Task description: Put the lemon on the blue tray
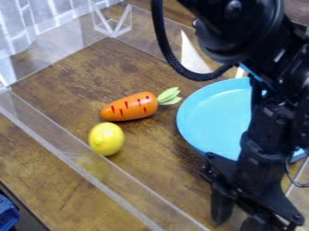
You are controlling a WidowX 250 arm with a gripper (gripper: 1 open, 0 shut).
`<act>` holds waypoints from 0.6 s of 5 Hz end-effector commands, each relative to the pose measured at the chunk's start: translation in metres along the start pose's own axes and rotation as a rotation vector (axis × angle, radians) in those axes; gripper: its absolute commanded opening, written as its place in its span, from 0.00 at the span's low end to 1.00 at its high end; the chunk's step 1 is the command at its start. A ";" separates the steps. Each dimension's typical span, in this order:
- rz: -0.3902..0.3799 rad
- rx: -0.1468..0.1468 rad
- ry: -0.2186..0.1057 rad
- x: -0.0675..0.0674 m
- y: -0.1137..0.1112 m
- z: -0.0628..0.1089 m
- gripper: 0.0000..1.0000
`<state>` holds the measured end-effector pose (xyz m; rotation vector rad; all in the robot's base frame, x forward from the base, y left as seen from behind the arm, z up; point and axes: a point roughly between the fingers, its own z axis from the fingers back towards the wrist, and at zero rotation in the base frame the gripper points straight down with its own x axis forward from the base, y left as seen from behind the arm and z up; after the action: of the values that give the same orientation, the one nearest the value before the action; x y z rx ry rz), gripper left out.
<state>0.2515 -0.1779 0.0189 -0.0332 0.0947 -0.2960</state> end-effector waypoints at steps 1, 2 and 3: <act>-0.001 -0.001 -0.013 0.003 0.002 0.007 1.00; 0.018 0.010 -0.025 0.004 0.017 0.008 1.00; 0.038 0.024 -0.035 0.005 0.032 0.009 1.00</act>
<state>0.2612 -0.1541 0.0181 -0.0045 0.0875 -0.2660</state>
